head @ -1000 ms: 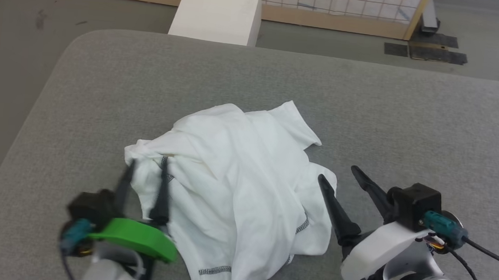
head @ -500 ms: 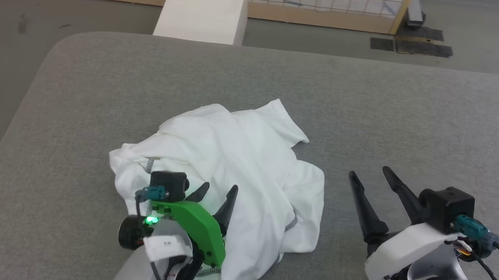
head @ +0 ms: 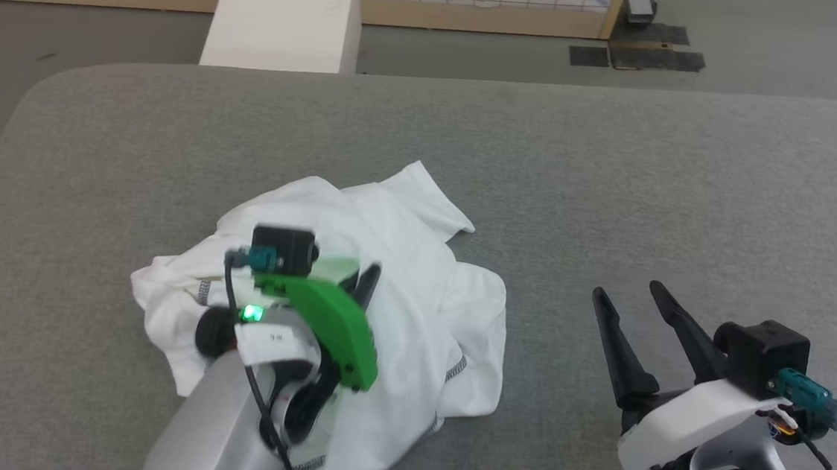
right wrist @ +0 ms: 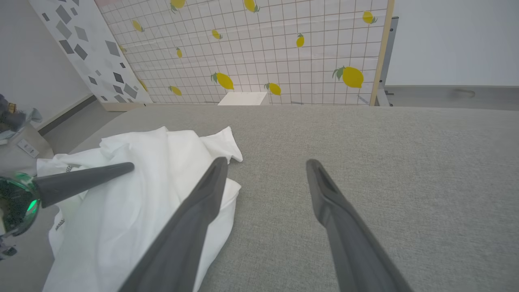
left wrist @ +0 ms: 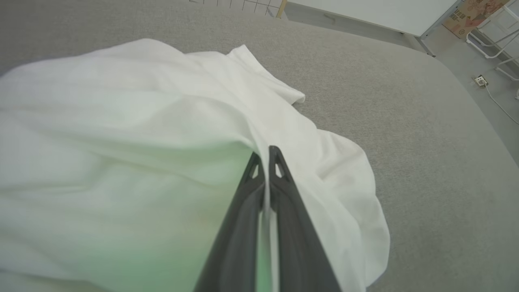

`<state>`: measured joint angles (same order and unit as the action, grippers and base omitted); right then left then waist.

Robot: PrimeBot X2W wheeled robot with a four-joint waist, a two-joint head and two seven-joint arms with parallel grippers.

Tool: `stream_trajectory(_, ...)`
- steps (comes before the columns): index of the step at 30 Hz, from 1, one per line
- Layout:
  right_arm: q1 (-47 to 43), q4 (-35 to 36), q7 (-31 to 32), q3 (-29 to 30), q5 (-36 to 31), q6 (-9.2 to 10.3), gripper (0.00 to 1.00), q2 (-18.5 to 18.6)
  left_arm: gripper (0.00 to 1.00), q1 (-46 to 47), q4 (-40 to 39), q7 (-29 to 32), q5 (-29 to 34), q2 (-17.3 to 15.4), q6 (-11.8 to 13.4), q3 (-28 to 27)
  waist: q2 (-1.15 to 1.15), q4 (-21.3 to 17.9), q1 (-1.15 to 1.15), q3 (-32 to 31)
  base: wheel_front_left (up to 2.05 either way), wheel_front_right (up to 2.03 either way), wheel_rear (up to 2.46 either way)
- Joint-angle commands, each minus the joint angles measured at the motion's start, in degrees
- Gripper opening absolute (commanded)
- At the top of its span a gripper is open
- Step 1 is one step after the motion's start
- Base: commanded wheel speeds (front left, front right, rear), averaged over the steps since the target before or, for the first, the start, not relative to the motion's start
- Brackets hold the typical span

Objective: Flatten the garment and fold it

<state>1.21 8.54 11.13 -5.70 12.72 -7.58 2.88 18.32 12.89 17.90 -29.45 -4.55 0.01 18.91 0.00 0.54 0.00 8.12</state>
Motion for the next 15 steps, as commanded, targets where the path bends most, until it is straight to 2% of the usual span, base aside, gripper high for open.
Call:
stream_trajectory(1,0.67,-0.06,-0.66,0.28,0.47,0.09,1.0,-0.01,0.0,3.07,-0.41,-0.96,-0.49,0.24,-0.95,0.24,0.0,-1.66,0.0,0.59,0.0,0.0,0.0)
stream_trajectory(5,1.02,-0.42,-1.78,1.52,1.0,0.09,1.0,-0.01,0.0,10.57,0.91,-3.57,0.03,1.0,-3.6,3.27,0.0,-4.58,0.0,1.14,0.0,0.0,0.0)
stream_trajectory(9,0.99,-1.17,-3.07,3.67,1.73,0.09,1.0,-0.01,0.0,16.58,4.0,-4.57,-0.44,1.54,-5.77,10.06,0.0,-7.71,0.0,1.4,0.0,0.0,0.0)
stream_trajectory(11,0.88,-1.6,-3.66,5.16,2.1,0.09,1.0,-0.01,0.0,18.06,4.95,-4.72,-2.12,1.62,-6.51,14.96,0.0,-9.05,0.0,1.55,0.0,0.0,0.0)
stream_trajectory(12,0.53,-2.06,-4.15,8.07,2.15,0.09,1.0,-0.01,0.0,18.42,5.4,-4.83,-5.94,1.65,-7.05,23.73,0.0,-10.4,0.0,1.64,0.0,0.0,0.0)
stream_trajectory(15,-0.09,-1.61,-3.99,10.46,1.9,0.09,1.0,-0.01,0.0,17.59,6.9,-4.19,-8.5,1.66,-7.28,31.21,0.0,-10.67,0.0,1.66,0.0,0.0,0.0)
